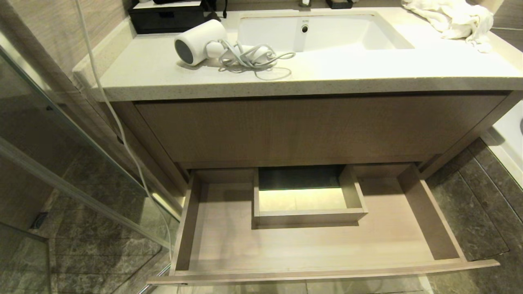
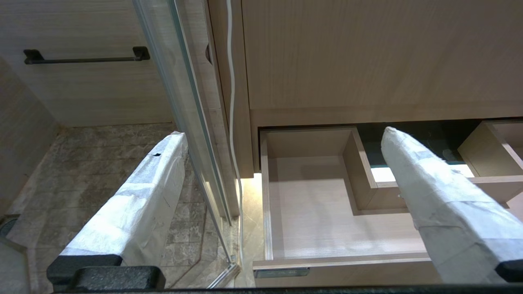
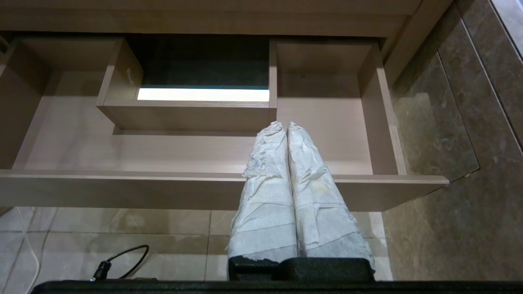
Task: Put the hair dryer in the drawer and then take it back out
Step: Pick up the hairdryer
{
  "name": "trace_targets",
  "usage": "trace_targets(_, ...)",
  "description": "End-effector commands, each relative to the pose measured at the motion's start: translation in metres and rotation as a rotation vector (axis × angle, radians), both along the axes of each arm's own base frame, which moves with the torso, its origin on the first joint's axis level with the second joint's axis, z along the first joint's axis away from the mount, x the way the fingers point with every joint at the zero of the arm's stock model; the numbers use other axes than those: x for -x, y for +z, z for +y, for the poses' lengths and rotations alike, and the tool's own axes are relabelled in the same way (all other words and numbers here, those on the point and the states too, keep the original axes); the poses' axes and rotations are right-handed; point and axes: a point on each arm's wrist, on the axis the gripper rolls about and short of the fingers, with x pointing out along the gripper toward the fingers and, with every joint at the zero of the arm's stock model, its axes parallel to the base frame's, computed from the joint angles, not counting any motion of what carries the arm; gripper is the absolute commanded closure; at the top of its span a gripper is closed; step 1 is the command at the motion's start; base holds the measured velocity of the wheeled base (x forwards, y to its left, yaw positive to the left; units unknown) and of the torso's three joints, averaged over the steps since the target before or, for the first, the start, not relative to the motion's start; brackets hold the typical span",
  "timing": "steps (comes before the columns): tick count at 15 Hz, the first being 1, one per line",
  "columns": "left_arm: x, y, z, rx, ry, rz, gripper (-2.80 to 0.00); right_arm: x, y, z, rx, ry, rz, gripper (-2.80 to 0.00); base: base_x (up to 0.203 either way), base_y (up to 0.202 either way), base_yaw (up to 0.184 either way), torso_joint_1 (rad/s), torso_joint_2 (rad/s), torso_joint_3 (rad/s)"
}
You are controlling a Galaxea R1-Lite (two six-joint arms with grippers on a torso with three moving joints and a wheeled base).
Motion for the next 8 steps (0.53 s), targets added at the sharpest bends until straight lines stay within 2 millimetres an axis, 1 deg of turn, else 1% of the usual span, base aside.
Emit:
trace_targets(1, -0.0037, -0.0109, 0.0, 0.0, 0.0, 0.038, -2.8, -0.0001, -0.0004, 0.0, 0.001, 0.0, 0.001, 0.0, 0.0, 0.0, 0.0, 0.0, 0.0, 0.0)
trace_targets(8, -0.0037, -0.0112, 0.0, -0.012, 0.003, 0.041, -2.8, -0.0001, -0.0004, 0.0, 0.002, 0.0, 0.001, 0.0, 0.0, 0.0, 0.0, 0.0, 0.0, 0.0)
